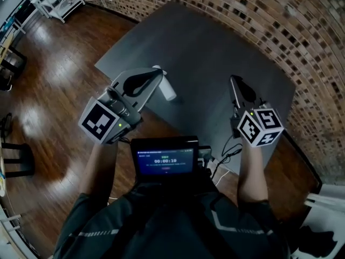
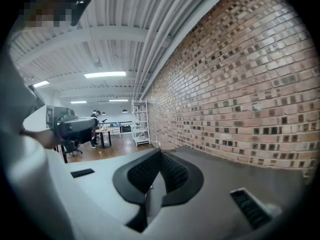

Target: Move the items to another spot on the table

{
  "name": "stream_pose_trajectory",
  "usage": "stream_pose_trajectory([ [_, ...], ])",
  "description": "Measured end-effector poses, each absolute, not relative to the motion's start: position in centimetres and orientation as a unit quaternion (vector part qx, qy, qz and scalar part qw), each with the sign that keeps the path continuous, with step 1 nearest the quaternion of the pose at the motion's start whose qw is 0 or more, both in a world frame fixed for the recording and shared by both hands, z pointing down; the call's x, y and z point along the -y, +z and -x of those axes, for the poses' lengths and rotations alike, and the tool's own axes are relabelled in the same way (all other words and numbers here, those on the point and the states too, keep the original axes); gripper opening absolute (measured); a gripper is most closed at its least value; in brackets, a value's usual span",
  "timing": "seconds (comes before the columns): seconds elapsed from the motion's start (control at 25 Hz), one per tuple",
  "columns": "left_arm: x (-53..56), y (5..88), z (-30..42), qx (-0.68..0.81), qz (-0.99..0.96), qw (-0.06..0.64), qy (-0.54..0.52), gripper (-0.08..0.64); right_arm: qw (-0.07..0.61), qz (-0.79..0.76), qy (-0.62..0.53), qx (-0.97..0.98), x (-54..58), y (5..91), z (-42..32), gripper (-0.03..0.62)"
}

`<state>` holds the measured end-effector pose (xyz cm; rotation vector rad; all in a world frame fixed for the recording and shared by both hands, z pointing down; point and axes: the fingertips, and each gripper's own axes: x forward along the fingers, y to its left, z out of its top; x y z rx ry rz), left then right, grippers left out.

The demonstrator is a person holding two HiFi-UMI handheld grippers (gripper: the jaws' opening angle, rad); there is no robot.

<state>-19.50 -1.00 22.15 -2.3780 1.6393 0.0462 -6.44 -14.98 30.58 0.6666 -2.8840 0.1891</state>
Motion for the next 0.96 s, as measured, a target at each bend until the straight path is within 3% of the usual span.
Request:
stream_pose_trajectory([
  [0.2, 2.2, 21.6, 14.8, -0.565, 0.815, 0.128, 0.002, 0.002, 0.073, -0.213, 0.066, 0.972, 15.9, 29.8, 2.5, 0.003],
  [0.96, 2.4, 20.8, 14.2, -0.552, 0.824, 0.129, 0.002, 0.002, 0.070, -0.221, 0.075, 0.970, 15.6, 29.1, 2.2, 0.003],
])
